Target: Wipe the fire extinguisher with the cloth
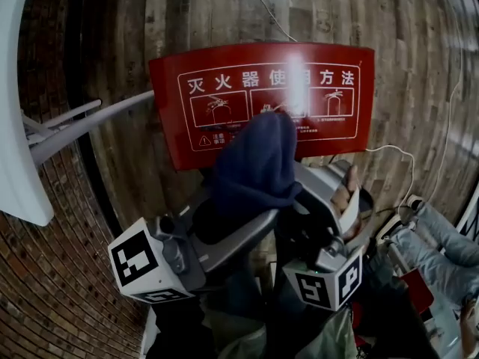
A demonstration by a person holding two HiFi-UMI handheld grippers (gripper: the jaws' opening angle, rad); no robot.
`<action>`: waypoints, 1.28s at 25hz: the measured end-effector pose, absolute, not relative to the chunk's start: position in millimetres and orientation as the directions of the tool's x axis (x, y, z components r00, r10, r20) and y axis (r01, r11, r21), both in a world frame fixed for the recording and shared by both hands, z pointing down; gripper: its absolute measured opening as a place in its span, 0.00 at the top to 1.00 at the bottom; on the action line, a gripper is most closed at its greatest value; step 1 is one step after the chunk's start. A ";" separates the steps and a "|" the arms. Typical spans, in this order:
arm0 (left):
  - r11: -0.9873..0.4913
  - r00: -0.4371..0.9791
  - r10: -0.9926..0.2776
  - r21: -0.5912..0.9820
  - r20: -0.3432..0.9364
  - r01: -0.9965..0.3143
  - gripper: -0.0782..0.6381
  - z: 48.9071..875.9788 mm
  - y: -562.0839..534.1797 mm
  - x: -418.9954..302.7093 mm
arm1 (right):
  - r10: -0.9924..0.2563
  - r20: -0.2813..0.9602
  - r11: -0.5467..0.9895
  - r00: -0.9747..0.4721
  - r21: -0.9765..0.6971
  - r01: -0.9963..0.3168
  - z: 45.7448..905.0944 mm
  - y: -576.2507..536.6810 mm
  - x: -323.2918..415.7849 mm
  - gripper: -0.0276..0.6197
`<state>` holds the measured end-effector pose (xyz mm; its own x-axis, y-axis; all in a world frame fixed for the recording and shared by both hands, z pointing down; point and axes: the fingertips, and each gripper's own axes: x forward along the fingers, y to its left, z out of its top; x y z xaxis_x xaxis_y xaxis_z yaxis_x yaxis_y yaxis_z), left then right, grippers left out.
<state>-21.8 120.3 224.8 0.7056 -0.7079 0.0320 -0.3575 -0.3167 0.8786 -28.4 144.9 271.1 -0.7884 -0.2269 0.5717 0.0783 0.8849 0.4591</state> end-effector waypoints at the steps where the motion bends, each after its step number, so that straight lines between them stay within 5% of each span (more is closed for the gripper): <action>1: -0.327 0.715 -0.698 0.872 0.039 -0.366 0.80 225.7 123.9 -18.5 | -0.247 0.555 0.889 -0.794 0.455 0.042 270.0 142.4 -28.5 0.55; 2: -0.338 0.721 -0.693 0.868 0.032 -0.364 0.78 225.4 127.2 -15.5 | -0.262 0.538 0.900 -0.801 0.436 -0.002 268.0 139.6 -28.2 0.76; 3: -0.352 0.722 -0.692 0.866 0.016 -0.356 0.77 223.7 129.8 -13.3 | -0.272 0.530 0.913 -0.803 0.406 -0.041 266.5 137.0 -26.9 0.87; 9: -0.340 0.674 -0.725 0.775 0.145 -0.532 0.57 240.4 139.8 -27.1 | -0.395 0.597 0.917 -0.699 0.302 -0.260 269.7 89.0 14.1 0.89; 12: -0.280 0.593 -0.768 0.705 0.243 -0.652 0.58 254.6 142.3 -50.4 | -0.464 0.679 0.886 -0.569 0.337 -0.320 286.8 51.0 46.0 0.89; 14: -0.246 0.531 -0.800 0.655 0.278 -0.715 0.70 258.2 143.1 -63.9 | -0.404 0.770 0.913 -0.493 0.313 -0.260 310.4 51.4 59.4 0.86; 17: -0.230 0.469 -0.856 0.650 0.220 -0.724 0.80 250.0 143.7 -75.4 | -0.358 0.822 0.934 -0.443 0.322 -0.157 331.4 62.5 62.9 0.65; 21: -0.232 0.461 -0.875 0.705 0.151 -0.670 0.83 246.2 140.8 -73.8 | -0.447 0.771 0.895 -0.454 0.385 -0.227 322.1 55.4 64.4 0.49; 26: -0.210 0.463 -0.861 0.683 0.210 -0.699 0.85 257.5 149.1 -66.2 | -0.447 0.699 0.892 -0.558 0.399 -0.214 318.2 62.2 33.9 0.48; 28: -0.203 0.473 -0.852 0.692 0.223 -0.693 0.85 260.9 152.0 -62.1 | -0.457 0.712 0.878 -0.533 0.456 -0.143 330.2 61.1 24.5 0.59; 29: -0.201 0.478 -0.849 0.697 0.227 -0.688 0.85 261.5 153.3 -60.3 | -0.480 0.717 0.863 -0.506 0.490 -0.124 333.7 55.8 25.3 0.81; 32: -0.199 0.491 -0.837 0.703 0.240 -0.683 0.85 263.3 158.4 -56.1 | -0.560 0.699 0.828 -0.445 0.495 -0.263 333.7 22.5 40.0 0.86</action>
<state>-56.1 158.4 263.3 0.4914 -0.8373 0.2400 -0.6826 -0.1990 0.7032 40.0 22.5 333.7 -0.4450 -0.5596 0.6991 -0.2634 0.8280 0.4951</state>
